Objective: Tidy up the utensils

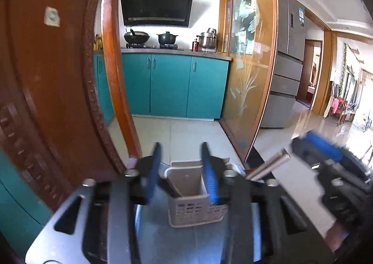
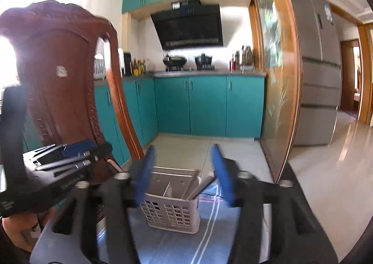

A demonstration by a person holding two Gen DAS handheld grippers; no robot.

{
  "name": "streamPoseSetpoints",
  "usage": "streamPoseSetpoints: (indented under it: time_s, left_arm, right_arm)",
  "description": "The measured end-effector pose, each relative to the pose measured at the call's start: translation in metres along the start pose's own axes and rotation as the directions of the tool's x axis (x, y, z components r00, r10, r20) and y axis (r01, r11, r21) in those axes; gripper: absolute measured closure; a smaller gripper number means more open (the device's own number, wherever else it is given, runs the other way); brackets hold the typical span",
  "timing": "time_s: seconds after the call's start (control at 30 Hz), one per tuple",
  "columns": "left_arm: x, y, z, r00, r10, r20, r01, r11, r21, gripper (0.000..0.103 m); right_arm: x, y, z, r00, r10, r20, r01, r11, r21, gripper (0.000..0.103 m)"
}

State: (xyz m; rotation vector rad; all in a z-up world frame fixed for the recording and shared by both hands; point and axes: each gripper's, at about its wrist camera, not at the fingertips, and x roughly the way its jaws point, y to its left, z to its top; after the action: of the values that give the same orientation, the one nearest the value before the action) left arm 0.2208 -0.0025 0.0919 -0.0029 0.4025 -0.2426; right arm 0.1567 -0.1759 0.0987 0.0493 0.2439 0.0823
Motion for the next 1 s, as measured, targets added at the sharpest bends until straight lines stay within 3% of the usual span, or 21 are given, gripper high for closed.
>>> streamPoseSetpoints:
  time_s: [0.13, 0.23, 0.33, 0.5, 1.0]
  left_arm:
    - [-0.030, -0.005, -0.024, 0.999, 0.042, -0.004, -0.041, 0.998, 0.046, 0.030]
    - [-0.054, -0.007, -0.044, 0.999, 0.038, -0.005, -0.038, 0.998, 0.060, 0.017]
    - [-0.079, -0.009, -0.061, 0.999, 0.052, 0.008, -0.052, 0.996, 0.078, 0.009]
    - [-0.105, -0.013, -0.084, 0.998, 0.063, 0.020, -0.064, 0.994, 0.087, 0.004]
    - [-0.116, -0.013, -0.098, 0.997, 0.071, 0.003, -0.071, 0.995, 0.077, 0.004]
  right_arm:
    - [-0.036, -0.005, -0.017, 0.999, -0.028, 0.036, 0.028, 1.000, 0.009, 0.017]
    - [-0.050, -0.010, -0.034, 0.998, -0.059, 0.017, 0.058, 0.998, 0.013, 0.007]
    - [-0.058, -0.011, -0.054, 0.995, -0.091, -0.026, 0.092, 0.996, 0.009, 0.003]
    - [-0.061, -0.004, -0.076, 0.991, -0.098, -0.092, 0.097, 0.995, -0.014, 0.003]
    - [-0.070, 0.018, -0.074, 0.994, -0.096, -0.048, 0.091, 0.990, -0.104, 0.003]
